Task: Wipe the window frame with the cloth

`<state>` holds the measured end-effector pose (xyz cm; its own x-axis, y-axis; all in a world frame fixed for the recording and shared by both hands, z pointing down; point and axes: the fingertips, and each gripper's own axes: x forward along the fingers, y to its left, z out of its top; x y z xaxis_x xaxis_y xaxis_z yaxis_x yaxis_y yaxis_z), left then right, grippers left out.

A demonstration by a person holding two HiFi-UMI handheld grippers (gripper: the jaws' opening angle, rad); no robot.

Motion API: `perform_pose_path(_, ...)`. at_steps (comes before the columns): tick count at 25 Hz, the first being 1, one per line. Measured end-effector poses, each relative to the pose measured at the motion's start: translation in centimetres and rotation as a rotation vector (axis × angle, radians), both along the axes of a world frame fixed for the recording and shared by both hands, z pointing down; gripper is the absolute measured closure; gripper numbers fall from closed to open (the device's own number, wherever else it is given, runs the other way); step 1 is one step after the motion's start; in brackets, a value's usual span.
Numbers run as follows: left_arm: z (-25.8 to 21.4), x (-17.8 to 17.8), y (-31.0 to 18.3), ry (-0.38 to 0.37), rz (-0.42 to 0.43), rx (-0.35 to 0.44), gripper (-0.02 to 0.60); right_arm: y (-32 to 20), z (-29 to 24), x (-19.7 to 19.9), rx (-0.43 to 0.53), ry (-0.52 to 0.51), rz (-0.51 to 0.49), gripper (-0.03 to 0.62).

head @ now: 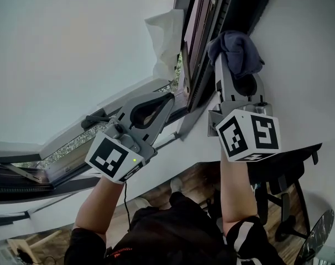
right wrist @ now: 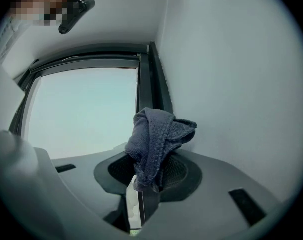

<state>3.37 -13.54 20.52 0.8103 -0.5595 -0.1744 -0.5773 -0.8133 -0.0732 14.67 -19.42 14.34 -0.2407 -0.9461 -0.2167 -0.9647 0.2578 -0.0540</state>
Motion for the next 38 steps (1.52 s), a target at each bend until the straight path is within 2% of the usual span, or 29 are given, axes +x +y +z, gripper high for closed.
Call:
perform_pose_path(12,3.5,0.2,0.1,-0.011,-0.008,-0.086,0.561,-0.4,4.9,0.1,-0.073,-0.005,-0.02,0.48)
perform_pose_path(17,5.2,0.4,-0.1,-0.011,-0.008,-0.098,0.561,-0.6,7.3,0.2,-0.103,0.003,-0.026,0.48)
perform_pose_path(25,8.6,0.8,-0.1,-0.027,-0.01,-0.167,0.561,-0.9,11.4,0.3,-0.146,0.002,-0.035,0.48)
perform_pose_path(29,10.1,0.9,0.0,-0.032,-0.013,-0.237,0.561,-1.0,13.3,0.3,-0.163,-0.009,-0.04,0.48)
perform_pose_path(33,11.5,0.9,-0.2,-0.033,-0.017,-0.257,0.561,-1.1,15.1,0.4,-0.184,-0.007,-0.042,0.48)
perform_pose_path(38,12.6,0.8,-0.8,-0.025,-0.022,-0.235,0.561,-1.2,17.3,0.6,-0.218,0.0,-0.045,0.48)
